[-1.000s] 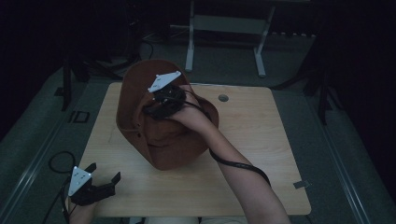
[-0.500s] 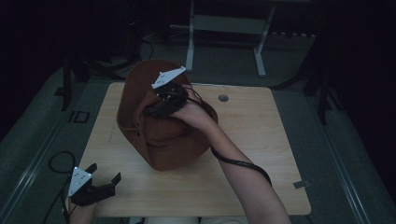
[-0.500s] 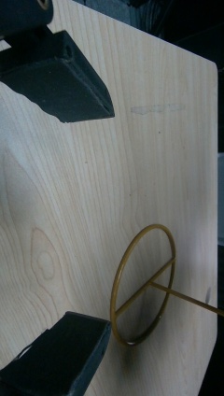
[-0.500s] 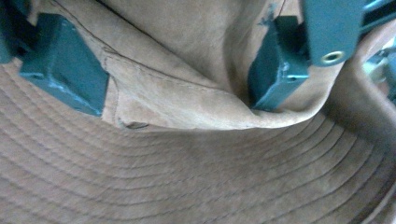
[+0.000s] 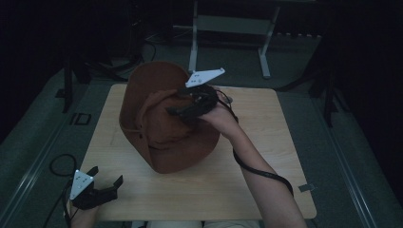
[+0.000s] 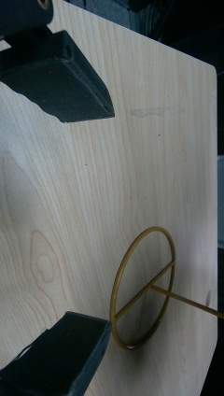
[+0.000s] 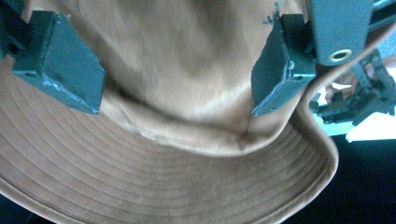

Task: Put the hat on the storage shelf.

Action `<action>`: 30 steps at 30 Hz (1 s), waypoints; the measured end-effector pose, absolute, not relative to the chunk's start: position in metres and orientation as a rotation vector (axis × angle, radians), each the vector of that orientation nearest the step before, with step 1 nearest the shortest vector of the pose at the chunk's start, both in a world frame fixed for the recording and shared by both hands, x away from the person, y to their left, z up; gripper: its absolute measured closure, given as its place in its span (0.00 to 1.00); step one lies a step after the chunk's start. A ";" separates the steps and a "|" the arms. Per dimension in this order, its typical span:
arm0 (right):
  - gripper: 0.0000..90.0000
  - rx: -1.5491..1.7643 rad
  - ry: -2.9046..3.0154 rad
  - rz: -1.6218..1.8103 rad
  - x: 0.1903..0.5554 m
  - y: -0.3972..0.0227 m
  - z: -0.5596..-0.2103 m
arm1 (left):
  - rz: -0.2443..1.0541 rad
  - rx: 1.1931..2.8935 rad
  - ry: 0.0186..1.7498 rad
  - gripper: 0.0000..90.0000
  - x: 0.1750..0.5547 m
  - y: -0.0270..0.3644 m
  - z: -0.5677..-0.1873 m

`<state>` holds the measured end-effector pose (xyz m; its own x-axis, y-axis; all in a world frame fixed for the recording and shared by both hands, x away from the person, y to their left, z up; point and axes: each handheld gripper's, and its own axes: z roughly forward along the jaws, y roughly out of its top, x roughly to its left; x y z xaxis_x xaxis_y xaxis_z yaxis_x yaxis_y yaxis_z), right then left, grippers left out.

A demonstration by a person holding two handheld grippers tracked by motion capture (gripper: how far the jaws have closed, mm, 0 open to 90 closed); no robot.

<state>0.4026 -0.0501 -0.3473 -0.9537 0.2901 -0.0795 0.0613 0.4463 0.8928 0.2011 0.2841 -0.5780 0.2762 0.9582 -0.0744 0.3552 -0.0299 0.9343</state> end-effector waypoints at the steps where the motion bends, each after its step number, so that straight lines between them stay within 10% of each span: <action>1: 0.19 0.301 2.472 1.521 0.401 -0.055 -0.349 | 0.780 1.574 1.250 0.03 0.201 0.284 -0.578; 30: 0.18 0.478 2.441 1.476 0.347 -0.184 -0.442 | 0.787 1.590 1.250 0.03 0.202 0.277 -0.580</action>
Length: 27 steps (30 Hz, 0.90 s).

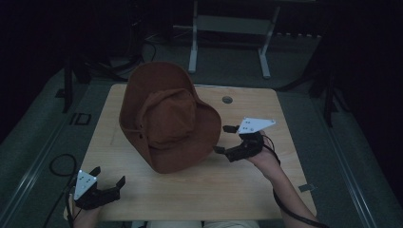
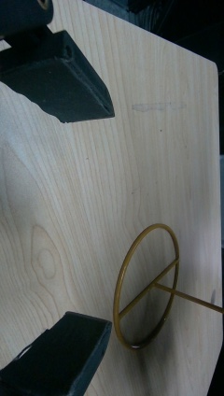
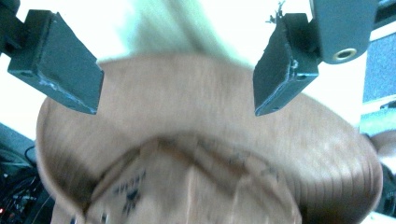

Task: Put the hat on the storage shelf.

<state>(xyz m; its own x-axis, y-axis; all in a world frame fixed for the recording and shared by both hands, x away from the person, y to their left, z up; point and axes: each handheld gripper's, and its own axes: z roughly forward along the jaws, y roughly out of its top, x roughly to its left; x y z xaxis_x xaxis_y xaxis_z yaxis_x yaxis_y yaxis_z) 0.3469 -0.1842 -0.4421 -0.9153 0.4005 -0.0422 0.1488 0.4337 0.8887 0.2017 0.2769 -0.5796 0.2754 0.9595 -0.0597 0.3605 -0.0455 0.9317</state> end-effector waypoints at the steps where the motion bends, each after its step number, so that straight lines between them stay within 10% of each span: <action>1: 0.18 0.487 2.440 1.469 0.345 -0.187 -0.447 | 0.787 1.588 1.249 0.03 0.202 0.277 -0.580; 27: 0.16 0.595 2.539 1.378 0.318 -0.237 -0.562 | 0.795 1.599 1.254 0.03 0.202 0.276 -0.580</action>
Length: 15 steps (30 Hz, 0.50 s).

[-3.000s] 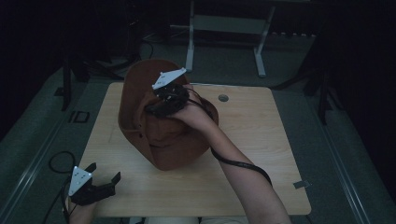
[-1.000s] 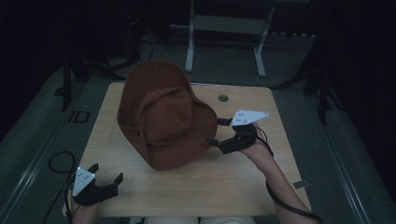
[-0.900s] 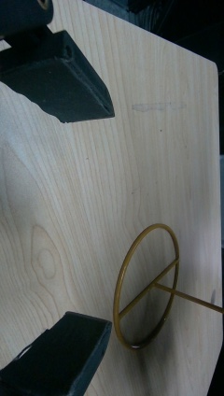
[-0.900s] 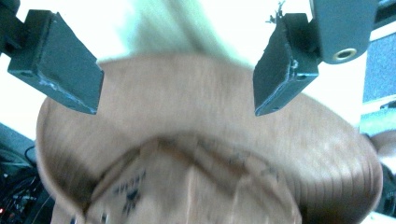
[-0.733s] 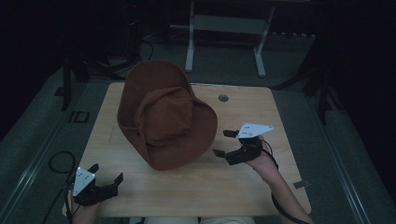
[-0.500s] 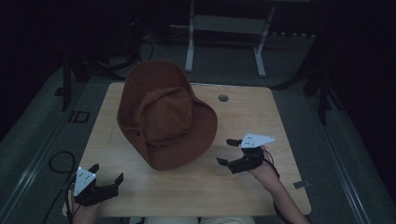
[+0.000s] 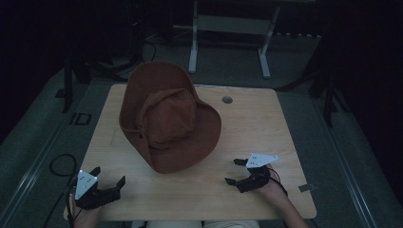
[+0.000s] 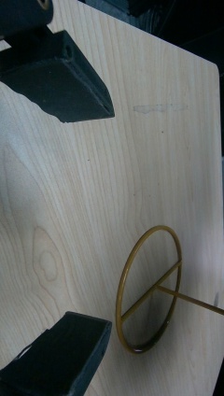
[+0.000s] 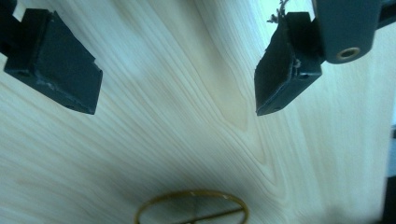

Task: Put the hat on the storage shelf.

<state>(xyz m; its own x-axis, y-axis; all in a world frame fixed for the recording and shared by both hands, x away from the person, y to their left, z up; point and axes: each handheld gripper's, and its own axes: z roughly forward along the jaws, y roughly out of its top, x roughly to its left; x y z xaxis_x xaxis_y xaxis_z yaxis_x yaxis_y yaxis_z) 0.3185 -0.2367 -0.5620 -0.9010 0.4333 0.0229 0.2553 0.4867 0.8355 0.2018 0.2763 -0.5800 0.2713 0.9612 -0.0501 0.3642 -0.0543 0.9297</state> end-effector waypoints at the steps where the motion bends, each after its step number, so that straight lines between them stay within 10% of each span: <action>1: 0.16 0.602 2.538 1.373 0.318 -0.240 -0.563 | 0.796 1.599 1.255 0.03 0.202 0.276 -0.580; 15: 0.16 0.668 2.450 1.308 0.304 -0.280 -0.568 | 0.801 1.594 1.257 0.03 0.201 0.277 -0.580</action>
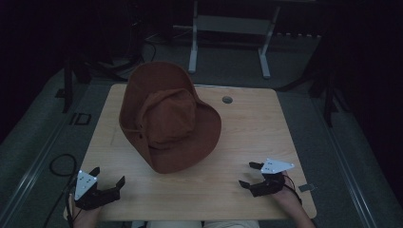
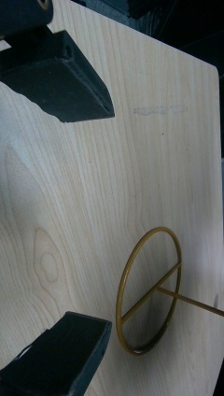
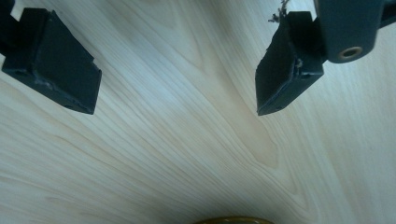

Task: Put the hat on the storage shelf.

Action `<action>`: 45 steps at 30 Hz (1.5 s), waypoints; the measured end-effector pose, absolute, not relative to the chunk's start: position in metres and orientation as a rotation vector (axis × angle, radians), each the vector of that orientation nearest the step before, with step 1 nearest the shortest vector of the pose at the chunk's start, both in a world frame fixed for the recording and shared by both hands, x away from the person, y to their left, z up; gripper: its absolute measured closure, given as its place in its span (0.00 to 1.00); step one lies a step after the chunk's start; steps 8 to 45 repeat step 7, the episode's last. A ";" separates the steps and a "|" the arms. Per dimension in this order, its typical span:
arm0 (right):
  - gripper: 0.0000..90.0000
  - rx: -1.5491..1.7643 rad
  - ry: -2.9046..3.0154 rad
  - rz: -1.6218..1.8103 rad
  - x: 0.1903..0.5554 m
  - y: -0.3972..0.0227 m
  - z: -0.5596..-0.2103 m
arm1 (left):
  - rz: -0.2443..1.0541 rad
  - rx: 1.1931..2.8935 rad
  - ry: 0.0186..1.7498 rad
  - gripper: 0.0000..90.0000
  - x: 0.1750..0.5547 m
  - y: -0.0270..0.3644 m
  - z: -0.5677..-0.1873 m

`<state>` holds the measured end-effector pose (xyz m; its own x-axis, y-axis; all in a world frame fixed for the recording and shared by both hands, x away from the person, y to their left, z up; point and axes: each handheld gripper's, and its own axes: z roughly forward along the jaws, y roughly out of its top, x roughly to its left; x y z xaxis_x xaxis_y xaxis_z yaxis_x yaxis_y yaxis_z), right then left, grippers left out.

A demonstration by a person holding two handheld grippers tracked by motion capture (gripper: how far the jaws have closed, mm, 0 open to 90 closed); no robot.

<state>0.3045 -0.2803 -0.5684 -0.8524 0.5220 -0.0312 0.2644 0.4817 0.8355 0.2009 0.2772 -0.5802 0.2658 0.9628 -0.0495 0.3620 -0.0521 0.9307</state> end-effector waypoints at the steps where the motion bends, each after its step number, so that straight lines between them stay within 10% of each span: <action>1: 0.16 0.668 2.448 1.290 0.304 -0.283 -0.569 | 0.801 1.594 1.258 0.03 0.201 0.277 -0.580; 45: 0.16 0.678 2.446 1.272 0.305 -0.286 -0.570 | 0.798 1.603 1.258 0.03 0.201 0.277 -0.581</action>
